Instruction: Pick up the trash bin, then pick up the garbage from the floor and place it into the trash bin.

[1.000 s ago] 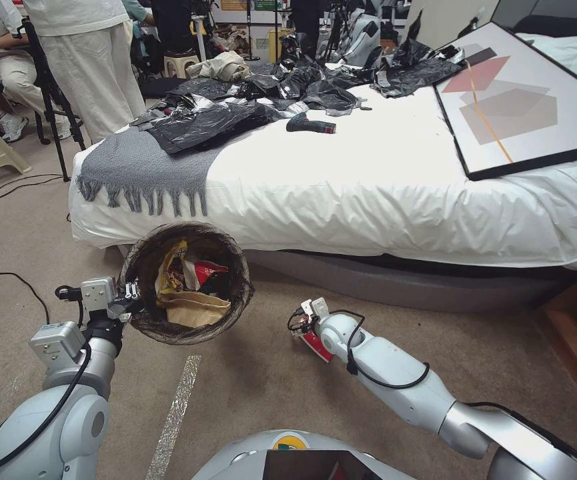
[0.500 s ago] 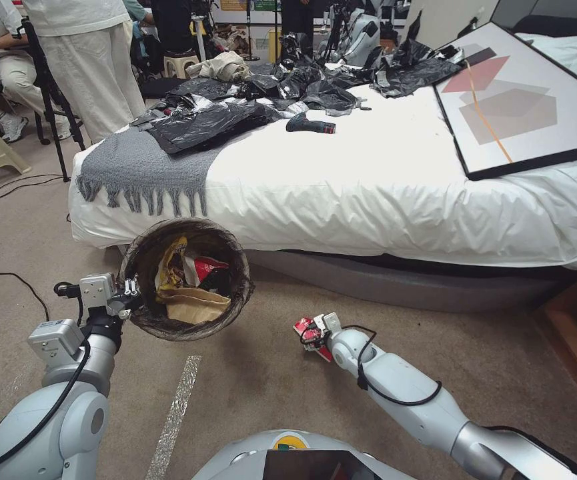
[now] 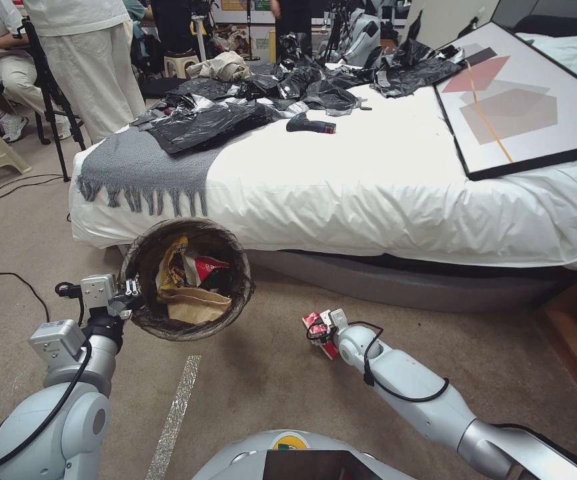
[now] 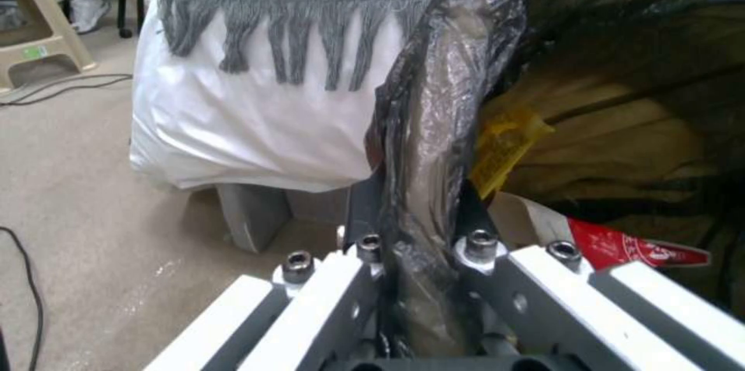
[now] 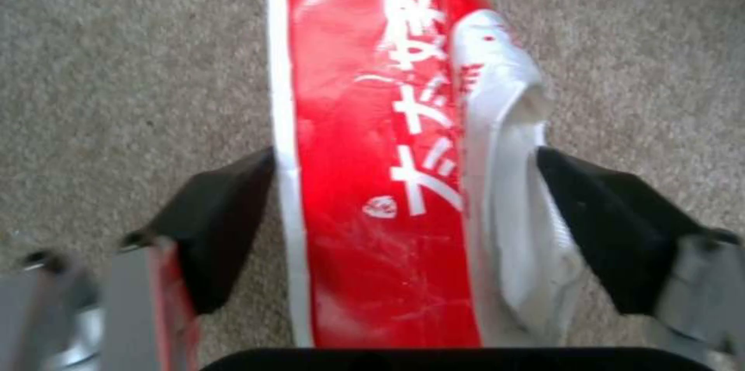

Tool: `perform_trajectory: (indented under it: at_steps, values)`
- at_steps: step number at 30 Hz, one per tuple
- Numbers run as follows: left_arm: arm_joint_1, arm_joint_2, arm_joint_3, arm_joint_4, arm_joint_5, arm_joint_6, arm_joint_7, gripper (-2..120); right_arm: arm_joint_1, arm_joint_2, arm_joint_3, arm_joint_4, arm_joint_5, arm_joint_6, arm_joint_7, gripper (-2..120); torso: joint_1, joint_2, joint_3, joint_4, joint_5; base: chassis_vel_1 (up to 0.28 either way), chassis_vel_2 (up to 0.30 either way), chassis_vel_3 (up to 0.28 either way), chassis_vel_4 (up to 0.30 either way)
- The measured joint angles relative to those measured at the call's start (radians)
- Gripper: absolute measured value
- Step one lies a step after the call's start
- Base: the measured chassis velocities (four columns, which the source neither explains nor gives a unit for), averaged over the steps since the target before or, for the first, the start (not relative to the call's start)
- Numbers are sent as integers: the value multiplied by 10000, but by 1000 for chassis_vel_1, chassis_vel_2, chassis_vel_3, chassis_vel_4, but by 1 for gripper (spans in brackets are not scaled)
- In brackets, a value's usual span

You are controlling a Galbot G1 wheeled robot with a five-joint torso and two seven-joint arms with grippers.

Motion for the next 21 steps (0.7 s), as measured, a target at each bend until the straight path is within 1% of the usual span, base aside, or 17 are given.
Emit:
perform_trajectory:
  at_steps: [1,2,3,5,6,7,8,9,11,12,14,15,16,18,19,21]
  values:
    - [2,0,-1,0,3,-2,1,0,0,16,-2,-39,-10,15,-28,71,0,0,0,0,1,0,0,0,0]
    - [6,5,-4,0,9,-4,3,0,-5,15,-1,-60,-24,38,-43,67,0,0,0,0,0,0,0,0,0]
    - [6,5,-4,0,9,-4,3,0,-5,15,-1,-60,-24,38,-43,67,0,0,0,0,0,0,0,0,0]
    - [5,30,-6,0,13,-6,1,0,-33,-17,25,-59,-60,62,-73,57,0,0,0,-3,-3,0,0,0,0]
    - [5,30,-6,0,13,-6,1,0,-33,-17,25,-59,-60,62,-73,57,0,0,0,-3,-3,0,0,0,0]
    - [-17,43,-4,0,14,-6,-1,0,-46,-24,47,-58,-62,74,-76,50,0,0,0,-5,-6,0,0,0,0]
    - [-35,49,4,0,18,-6,-3,0,-55,-24,62,-56,-57,78,-76,46,0,0,0,-5,-5,0,0,0,0]
    - [-35,49,4,0,18,-6,-3,0,-55,-24,62,-56,-57,78,-76,46,0,0,0,-5,-5,0,0,0,0]
    - [-51,57,28,0,21,-4,-6,0,-63,-7,81,-46,-27,93,-88,39,0,1,0,-5,-6,0,0,0,0]
    - [-51,57,28,0,21,-4,-6,0,-63,-7,81,-46,-27,93,-88,39,0,1,0,-5,-6,0,0,0,0]
    - [-42,72,33,0,26,-2,-6,0,-59,17,77,-34,-11,103,-86,28,0,0,0,-2,-3,0,0,0,0]
    - [-39,74,32,0,26,-2,-7,0,-57,21,77,-34,-5,103,-87,25,0,1,0,-1,-4,0,0,0,0]
    - [-39,74,32,0,26,-2,-7,0,-57,21,77,-34,-5,103,-87,25,0,1,0,-1,-4,0,0,0,0]
    - [-12,79,17,0,26,-2,-7,0,-54,66,79,-52,-4,129,-88,14,0,1,-1,-3,-5,0,0,0,0]
    - [-12,79,17,0,26,-2,-7,0,-54,66,79,-52,-4,129,-88,14,0,1,-1,-3,-5,0,0,0,0]
    - [23,71,15,0,26,-7,-8,0,-79,88,77,-51,-9,158,-87,3,0,1,-1,0,-3,0,0,0,0]
